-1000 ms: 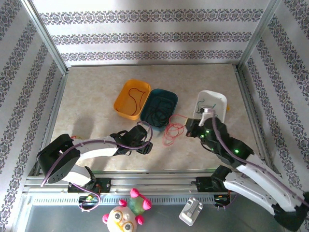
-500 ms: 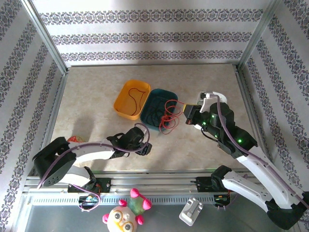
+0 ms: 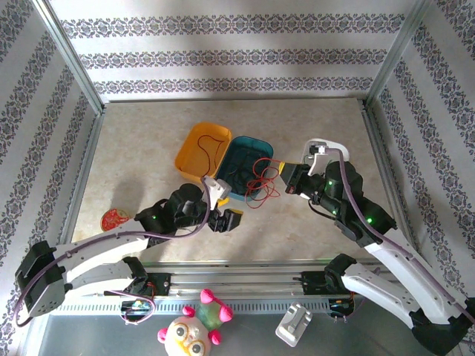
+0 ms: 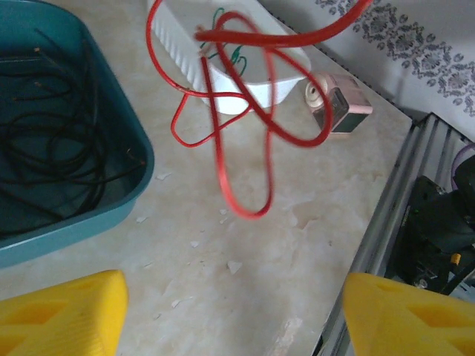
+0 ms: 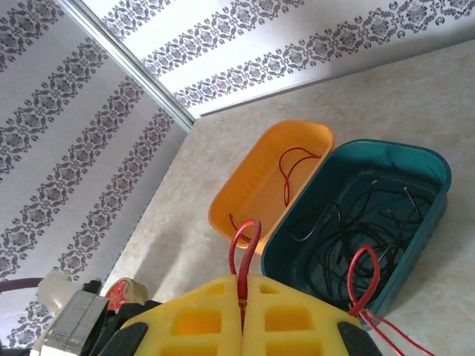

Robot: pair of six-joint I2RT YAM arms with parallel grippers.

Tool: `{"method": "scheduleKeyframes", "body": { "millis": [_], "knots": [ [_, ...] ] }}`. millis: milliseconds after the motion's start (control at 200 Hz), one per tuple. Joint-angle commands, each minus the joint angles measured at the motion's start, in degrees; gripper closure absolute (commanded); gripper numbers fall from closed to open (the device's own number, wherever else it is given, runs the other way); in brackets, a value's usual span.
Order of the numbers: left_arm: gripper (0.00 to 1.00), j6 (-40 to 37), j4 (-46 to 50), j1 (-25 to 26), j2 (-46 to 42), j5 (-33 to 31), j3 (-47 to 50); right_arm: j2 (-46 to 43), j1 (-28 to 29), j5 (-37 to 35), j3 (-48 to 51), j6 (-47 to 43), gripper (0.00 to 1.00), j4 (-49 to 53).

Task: Untangle the cables

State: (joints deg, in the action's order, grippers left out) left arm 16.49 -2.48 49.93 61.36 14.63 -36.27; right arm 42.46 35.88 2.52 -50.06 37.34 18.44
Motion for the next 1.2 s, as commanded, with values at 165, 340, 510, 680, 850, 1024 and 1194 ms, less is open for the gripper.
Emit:
{"method": "scheduleKeyframes", "body": {
  "millis": [165, 340, 510, 680, 850, 1024, 1194],
  "knots": [
    [0.3, 0.0, -10.0, 0.5, 8.8, 6.0, -5.3, -3.4, 0.7, 1.3, 0.8, 3.9, 1.0, -2.9],
    [0.37, 1.3, -16.5, 0.5, 14.5, 7.1, -7.4, -4.2, 0.7, 2.1, 1.5, 5.5, 1.0, -3.3],
    [0.69, 3.6, -21.9, 0.5, 19.4, 7.8, -9.3, -5.6, 0.7, 1.3, 2.8, 7.1, 1.0, -3.9],
    [1.0, 4.5, -20.2, 0.5, 21.2, 8.1, -10.3, -7.5, 0.6, -4.1, 3.1, 6.9, 1.0, -1.6],
    [1.0, 2.9, -14.4, 0.4, 16.8, 6.0, -7.2, -12.0, 0.4, -18.5, 2.8, 6.4, 1.0, 6.2],
    [1.0, 2.3, -7.0, -0.2, 8.5, 3.0, -2.0, -17.8, -0.7, -29.8, 3.6, 6.8, 1.0, 11.4],
    [1.0, 4.4, -2.7, -3.9, -1.5, -0.9, 2.8, -19.3, -1.4, -33.7, 3.1, 7.2, 1.0, 15.1]
  ]
}}
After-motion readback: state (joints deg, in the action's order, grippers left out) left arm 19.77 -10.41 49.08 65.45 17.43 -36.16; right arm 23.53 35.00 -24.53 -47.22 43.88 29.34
